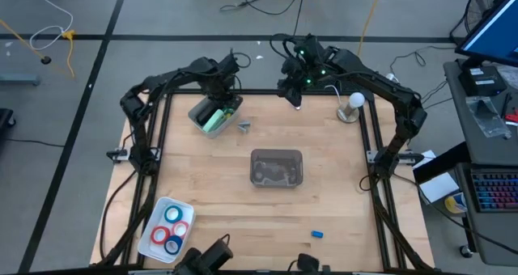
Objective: Pick and place Stapler, Stapler remover, tape
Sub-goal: Put the blue stapler into the gray bin
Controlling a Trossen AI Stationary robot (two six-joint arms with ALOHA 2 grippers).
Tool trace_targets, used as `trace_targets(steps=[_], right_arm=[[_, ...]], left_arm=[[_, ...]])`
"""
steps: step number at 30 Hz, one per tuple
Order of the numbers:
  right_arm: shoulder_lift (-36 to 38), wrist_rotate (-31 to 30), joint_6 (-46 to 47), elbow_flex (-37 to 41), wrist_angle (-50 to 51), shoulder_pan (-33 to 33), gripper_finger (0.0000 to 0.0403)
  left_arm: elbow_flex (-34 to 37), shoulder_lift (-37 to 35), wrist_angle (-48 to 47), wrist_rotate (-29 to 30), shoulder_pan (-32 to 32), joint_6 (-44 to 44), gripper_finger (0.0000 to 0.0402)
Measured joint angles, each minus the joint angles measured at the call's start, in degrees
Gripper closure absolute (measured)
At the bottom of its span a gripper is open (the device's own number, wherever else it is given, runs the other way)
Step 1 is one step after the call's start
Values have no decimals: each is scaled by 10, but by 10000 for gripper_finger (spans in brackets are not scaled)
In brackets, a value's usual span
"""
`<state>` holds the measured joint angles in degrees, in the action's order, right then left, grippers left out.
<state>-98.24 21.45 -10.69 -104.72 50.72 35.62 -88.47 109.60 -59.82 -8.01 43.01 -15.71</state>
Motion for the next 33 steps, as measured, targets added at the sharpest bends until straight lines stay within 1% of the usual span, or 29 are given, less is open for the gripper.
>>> trace_targets(steps=[2,4,6,10,12,13,16,19,25,28,33], right_arm=[[0,-53,-1,26,-7,0,197],[0,-81,13,66,-41,5,197],[0,-79,36,113,-101,13,196],[-7,-80,98,201,-221,38,195],[-19,-81,124,227,-259,52,195],[-25,-81,137,237,-261,59,195],[-39,-81,166,248,-258,73,195],[-43,-78,208,252,-244,75,195],[-43,-77,312,252,-300,41,195],[-43,-78,318,252,-316,11,195],[-43,-81,309,252,-359,-26,195]], left_arm=[[0,-29,3,1,-2,-9,203],[0,-58,15,5,-8,-13,202],[0,-88,33,5,-13,-14,202],[-1,-142,99,5,-26,-27,201],[-1,-164,136,5,-34,-29,201],[-1,-174,151,5,-38,-29,201],[-1,-199,195,5,-56,-23,201],[-1,-216,236,4,-81,0,201],[-1,-223,318,4,-127,16,201],[-1,-223,346,3,-144,5,201],[-1,-223,348,4,-155,-27,201]])
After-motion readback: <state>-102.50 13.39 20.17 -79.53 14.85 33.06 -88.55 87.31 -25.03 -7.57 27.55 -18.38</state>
